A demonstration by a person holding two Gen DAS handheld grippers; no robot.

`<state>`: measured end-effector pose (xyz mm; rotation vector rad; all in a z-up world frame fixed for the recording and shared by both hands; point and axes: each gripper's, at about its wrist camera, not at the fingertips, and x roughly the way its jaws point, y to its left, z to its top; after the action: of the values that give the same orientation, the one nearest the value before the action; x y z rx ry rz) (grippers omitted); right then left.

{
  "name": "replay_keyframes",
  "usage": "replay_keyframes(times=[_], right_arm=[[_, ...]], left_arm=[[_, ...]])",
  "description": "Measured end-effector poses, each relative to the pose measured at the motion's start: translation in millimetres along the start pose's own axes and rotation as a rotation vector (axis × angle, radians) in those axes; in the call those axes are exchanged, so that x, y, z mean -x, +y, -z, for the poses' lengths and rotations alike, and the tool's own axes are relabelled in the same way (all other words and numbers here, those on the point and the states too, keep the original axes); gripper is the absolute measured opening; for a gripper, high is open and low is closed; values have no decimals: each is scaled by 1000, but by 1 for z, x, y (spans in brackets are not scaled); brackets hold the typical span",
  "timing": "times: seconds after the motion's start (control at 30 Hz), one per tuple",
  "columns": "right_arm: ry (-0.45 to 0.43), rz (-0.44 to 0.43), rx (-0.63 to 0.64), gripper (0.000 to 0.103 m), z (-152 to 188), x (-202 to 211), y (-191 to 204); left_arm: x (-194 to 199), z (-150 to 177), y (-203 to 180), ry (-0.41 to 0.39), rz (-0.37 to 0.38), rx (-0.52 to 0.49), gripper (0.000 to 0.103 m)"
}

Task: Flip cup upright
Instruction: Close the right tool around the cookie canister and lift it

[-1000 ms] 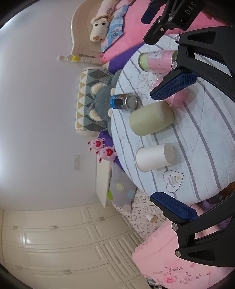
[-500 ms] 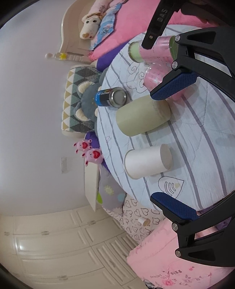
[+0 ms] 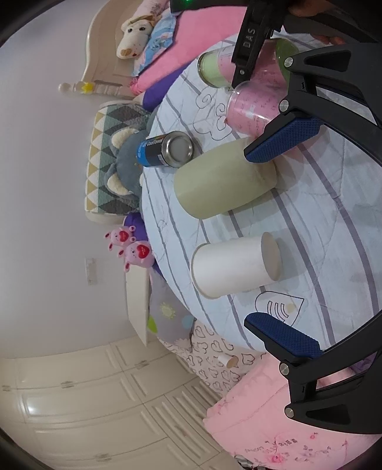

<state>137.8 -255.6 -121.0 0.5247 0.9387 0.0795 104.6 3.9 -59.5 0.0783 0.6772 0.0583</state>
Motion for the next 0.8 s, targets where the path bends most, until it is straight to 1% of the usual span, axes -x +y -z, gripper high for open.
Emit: replay_keyframes(times=[0.2, 0.3, 0.43, 0.57, 0.67, 0.8], right_arm=[[-2, -24, 22, 80, -1, 8, -1], [-23, -27, 34, 80, 1, 20, -2], [-60, -53, 78, 80, 6, 43, 7], [-73, -99, 171, 80, 20, 64, 33], [-59, -149, 248, 80, 36, 75, 61], [5, -228, 334, 80, 62, 75, 94]], left_arm=[[5, -1, 2, -11, -9, 6, 103], [12, -1, 6, -19, -10, 7, 103], [26, 0, 19, -31, -16, 41, 103], [40, 0, 39, -47, -45, 83, 103], [54, 2, 56, -71, -66, 114, 103], [69, 6, 76, -96, -95, 139, 103]])
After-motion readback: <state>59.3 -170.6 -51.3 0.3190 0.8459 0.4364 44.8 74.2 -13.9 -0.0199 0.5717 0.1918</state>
